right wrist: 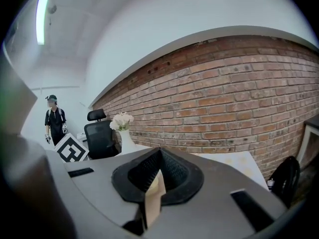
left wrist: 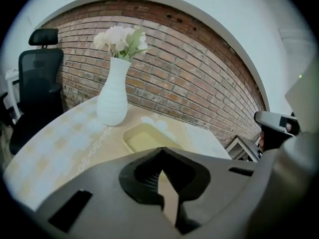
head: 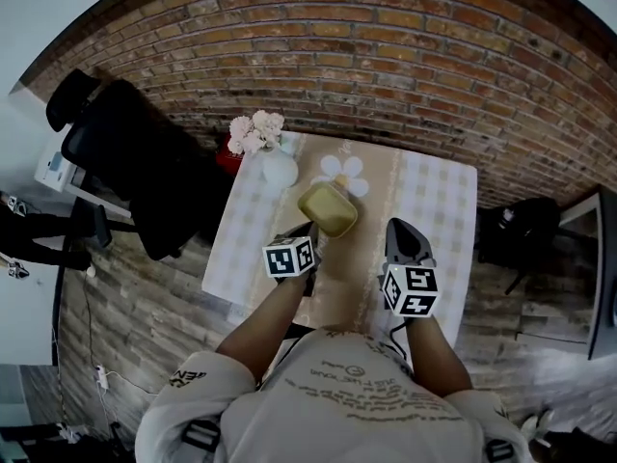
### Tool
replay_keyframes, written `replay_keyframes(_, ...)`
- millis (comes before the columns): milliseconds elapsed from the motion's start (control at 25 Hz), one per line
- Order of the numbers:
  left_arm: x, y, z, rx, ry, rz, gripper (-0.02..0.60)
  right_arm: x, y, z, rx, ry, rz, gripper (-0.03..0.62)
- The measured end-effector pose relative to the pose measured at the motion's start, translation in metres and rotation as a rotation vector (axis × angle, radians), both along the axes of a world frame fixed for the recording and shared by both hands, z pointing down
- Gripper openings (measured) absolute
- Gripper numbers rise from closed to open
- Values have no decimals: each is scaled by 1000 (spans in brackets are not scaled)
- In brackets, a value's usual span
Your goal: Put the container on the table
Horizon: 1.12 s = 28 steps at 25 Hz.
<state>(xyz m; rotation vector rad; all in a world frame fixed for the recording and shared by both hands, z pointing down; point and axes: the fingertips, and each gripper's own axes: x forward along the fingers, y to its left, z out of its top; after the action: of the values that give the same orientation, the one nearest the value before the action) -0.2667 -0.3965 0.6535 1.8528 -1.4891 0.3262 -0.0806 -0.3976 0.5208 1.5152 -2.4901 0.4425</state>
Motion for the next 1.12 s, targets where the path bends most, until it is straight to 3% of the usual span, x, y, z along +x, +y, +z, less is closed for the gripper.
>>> replay_keyframes(320, 9, 3, -67, 225, -98, 61, 5, -22, 2, -11, 29, 1, -61, 3)
replay_keyframes(640, 20, 14, -138, 424, -140, 89, 5, -38, 8, -23, 64, -16, -103, 3)
replay_keyframes(920, 24, 33, -166, 500, -142, 65, 5, -43, 13, -33, 106, -28, -135, 3)
replay_keyframes(1120, 27, 37, -168, 519, -193, 79, 5, -49, 13, -29, 99, -6, -162, 2)
